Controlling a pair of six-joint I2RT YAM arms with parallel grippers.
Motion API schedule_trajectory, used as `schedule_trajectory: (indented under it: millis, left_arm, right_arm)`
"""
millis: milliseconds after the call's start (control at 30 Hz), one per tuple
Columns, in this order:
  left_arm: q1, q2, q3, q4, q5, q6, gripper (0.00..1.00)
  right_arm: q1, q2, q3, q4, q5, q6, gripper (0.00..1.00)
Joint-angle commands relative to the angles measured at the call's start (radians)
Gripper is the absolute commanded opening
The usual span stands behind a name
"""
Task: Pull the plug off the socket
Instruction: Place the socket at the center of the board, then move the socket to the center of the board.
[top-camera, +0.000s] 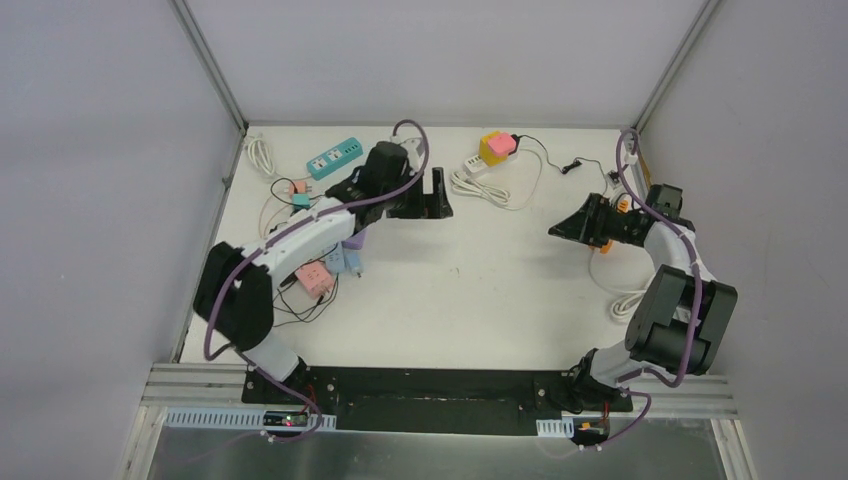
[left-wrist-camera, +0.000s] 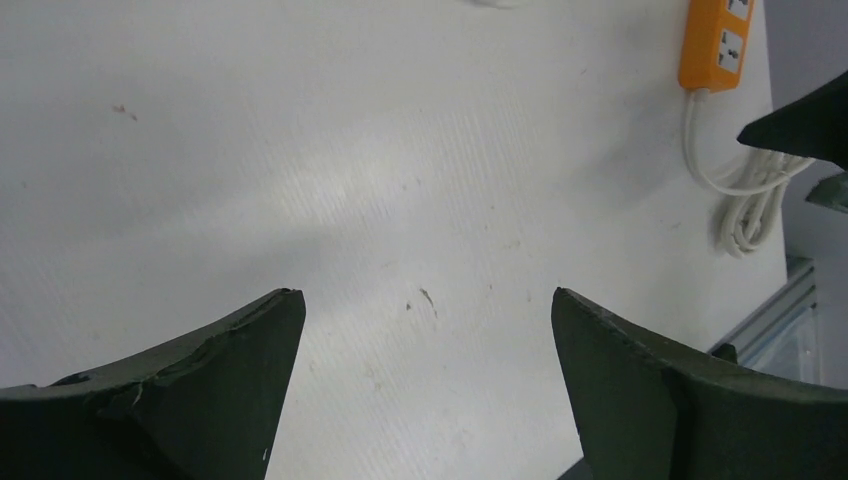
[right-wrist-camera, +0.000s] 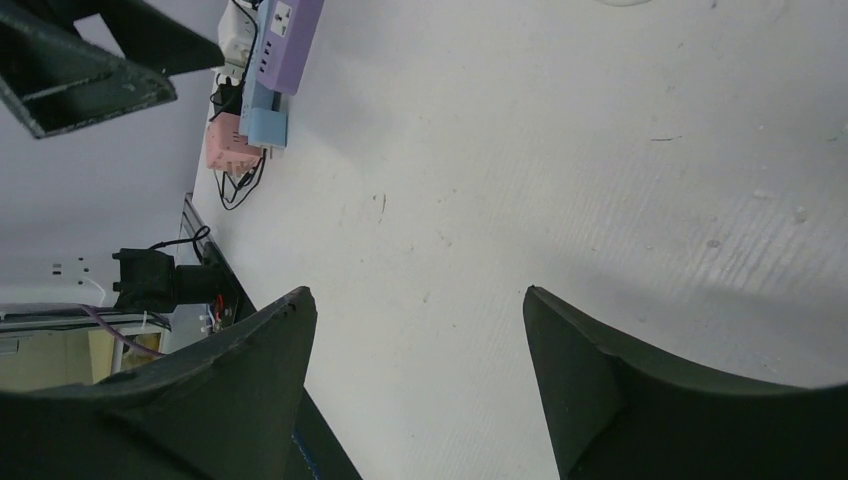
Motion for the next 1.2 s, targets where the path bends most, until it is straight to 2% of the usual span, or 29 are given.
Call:
schedule_trajectory:
  millis: [0, 200, 333, 433, 500, 733, 933, 1167]
  left_arm:
    - [-0.006, 0.164, 0.234, -0.141, -0.032, 0.151, 0.97]
    - [-0.005, 0.438, 0.526, -0.137, -0.01, 0.175, 0.98]
    - [0.002, 0.585, 0.702, -0.056, -0.007, 0.162, 0.97]
    - [0.023, 0.67, 0.765, 0.032, -0.011, 0.102, 0.93]
    - [0.042, 0.729, 0.803, 0.071, -0.025, 0.057, 0.86]
    - [0.044, 0.882, 1.034, 0.006, -0.139, 0.01, 0.79]
    - [0.045, 0.952, 1.109, -0.05, -0.253, -0.015, 0.76]
    - [0.043, 1.016, 1.157, -0.068, -0.209, -0.055, 0.7]
  right_arm:
    - [-0.004, -0.053, -0.007, 0.067, -0.077, -0.019, 0.79]
    - [-0.006, -0.032, 0.005, 0.032, -0.072, -0.051, 0.79]
    - [-0.007, -0.007, 0.018, -0.011, -0.08, -0.09, 0.79]
    - [-0.009, 0.01, 0.033, -0.047, -0.082, -0.118, 0.79]
    - [-0.012, 0.019, 0.041, -0.068, -0.083, -0.138, 0.79]
    - [-0.018, 0.065, 0.063, -0.115, -0.083, -0.184, 0.79]
    - [-0.018, 0.124, 0.102, -0.185, -0.076, -0.229, 0.79]
    - [-0.018, 0.147, 0.125, -0.241, -0.069, -0.275, 0.78]
